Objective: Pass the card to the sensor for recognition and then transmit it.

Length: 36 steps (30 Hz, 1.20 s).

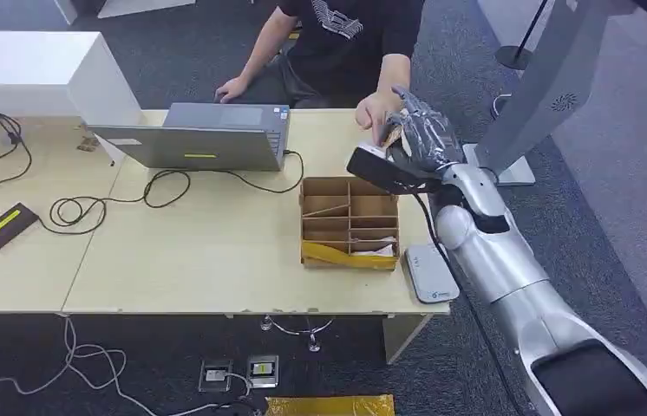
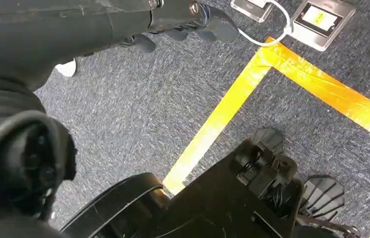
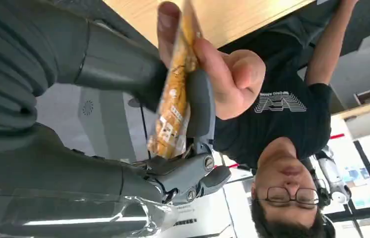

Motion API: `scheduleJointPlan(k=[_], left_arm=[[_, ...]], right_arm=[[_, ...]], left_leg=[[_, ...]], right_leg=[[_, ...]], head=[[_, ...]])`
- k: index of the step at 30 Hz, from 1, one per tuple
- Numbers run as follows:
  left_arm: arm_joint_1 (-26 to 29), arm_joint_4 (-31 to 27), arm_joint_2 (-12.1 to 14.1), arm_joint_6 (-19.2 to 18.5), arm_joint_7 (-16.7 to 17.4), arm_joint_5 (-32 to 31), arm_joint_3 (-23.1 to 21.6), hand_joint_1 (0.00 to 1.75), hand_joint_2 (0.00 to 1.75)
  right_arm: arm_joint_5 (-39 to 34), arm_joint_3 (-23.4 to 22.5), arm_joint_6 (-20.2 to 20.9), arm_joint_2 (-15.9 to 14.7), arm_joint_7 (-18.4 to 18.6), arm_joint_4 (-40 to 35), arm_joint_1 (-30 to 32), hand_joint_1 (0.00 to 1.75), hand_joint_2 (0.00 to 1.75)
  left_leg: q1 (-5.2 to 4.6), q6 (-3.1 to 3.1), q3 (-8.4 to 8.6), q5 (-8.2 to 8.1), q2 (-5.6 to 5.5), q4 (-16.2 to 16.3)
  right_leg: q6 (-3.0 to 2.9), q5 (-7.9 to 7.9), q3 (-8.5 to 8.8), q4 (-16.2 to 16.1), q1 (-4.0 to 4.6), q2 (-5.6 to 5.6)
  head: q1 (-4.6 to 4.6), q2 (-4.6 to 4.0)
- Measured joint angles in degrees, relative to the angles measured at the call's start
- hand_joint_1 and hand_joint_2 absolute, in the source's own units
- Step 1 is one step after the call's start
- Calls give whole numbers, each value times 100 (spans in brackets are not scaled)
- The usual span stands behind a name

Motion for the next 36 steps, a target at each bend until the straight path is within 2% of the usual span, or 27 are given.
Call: scheduleJointPlan(k=[12,18,21,24,28,36], left_arm=[[-5,0,-13,-2,4,-35,0,0,0],[-3,0,-11,17,13,-35,0,0,0],[-1,2,-2,39,17,-35,0,0,0],[3,7,18,42,39,-11,2,0,0],[6,11,57,127,81,109,2,0,0],[12,20,103,243,127,256,7,0,0]], right_arm=[[337,-52,-151,2,28,125,13,0,175],[756,-103,263,-26,346,-123,203,0,175],[870,-188,693,-147,676,-604,469,0,175],[1057,-297,920,-343,940,-1297,804,0,175],[1425,-450,916,-599,1167,-2087,1249,0,175],[1508,-562,868,-811,1259,-2857,1828,0,175]], left_leg=[[0,0,1,0,1,0],[0,0,4,0,1,1],[0,0,3,0,0,1],[0,1,2,-1,1,1],[0,1,3,-2,2,0],[3,-5,8,-5,15,-1]], right_leg=[[0,0,0,0,0,1],[0,0,-2,0,0,6],[0,0,-1,-1,0,6],[0,0,-2,-2,0,7],[0,0,-1,-4,0,9],[0,0,-1,-2,2,24]], head=[[0,0],[-2,0],[0,0],[0,0],[2,0],[0,0]])
